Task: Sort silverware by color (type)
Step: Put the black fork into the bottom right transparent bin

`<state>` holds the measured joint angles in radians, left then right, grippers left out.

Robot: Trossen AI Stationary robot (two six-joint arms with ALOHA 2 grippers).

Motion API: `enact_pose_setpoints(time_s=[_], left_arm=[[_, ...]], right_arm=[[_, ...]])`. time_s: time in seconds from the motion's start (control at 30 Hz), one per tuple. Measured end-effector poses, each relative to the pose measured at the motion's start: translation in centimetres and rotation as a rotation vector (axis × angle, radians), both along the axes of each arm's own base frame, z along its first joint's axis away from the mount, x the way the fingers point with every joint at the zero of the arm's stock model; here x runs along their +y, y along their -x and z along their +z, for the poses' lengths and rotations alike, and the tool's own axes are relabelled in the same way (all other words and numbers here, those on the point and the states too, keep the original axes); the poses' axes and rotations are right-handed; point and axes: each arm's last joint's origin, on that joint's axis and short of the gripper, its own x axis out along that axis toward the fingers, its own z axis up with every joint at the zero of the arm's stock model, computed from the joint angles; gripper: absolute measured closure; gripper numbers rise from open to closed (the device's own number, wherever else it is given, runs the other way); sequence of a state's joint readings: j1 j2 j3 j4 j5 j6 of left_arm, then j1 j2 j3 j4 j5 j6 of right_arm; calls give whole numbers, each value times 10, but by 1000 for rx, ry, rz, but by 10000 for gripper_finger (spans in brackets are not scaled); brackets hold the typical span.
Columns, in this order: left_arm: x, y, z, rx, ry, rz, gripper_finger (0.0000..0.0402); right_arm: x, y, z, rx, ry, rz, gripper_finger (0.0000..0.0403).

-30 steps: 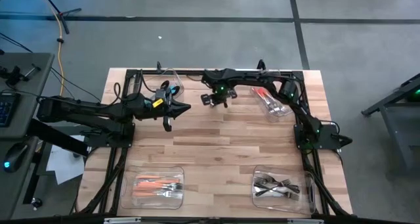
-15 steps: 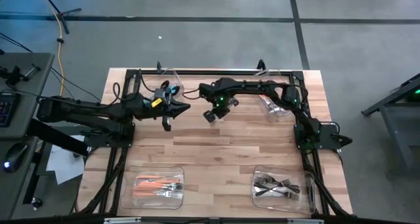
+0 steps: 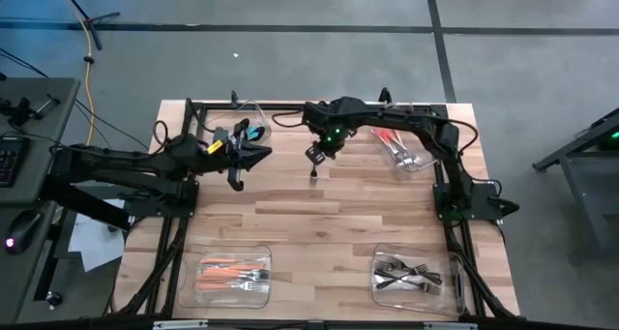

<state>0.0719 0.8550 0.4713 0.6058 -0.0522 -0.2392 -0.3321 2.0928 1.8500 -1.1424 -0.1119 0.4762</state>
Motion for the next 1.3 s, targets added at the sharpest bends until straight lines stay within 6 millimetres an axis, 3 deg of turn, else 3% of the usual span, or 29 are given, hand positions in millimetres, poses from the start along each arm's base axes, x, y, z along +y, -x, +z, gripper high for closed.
enact_pose_setpoints(time_s=[0.17,0.33,0.47,0.63,0.87,1.3], left_arm=[[1,1,0,4,-5,10,401],[5,1,0,5,3,29,401],[8,1,0,6,4,44,401],[10,1,-3,27,11,41,401],[11,1,-4,33,46,33,401],[11,1,-4,34,64,30,401]], right_arm=[[14,9,15,-37,59,93,403],[30,57,10,-155,41,60,403],[48,95,16,-421,26,30,403],[72,121,30,-826,161,161,403],[93,129,33,-1171,344,340,403],[100,127,32,-1185,342,352,402]])
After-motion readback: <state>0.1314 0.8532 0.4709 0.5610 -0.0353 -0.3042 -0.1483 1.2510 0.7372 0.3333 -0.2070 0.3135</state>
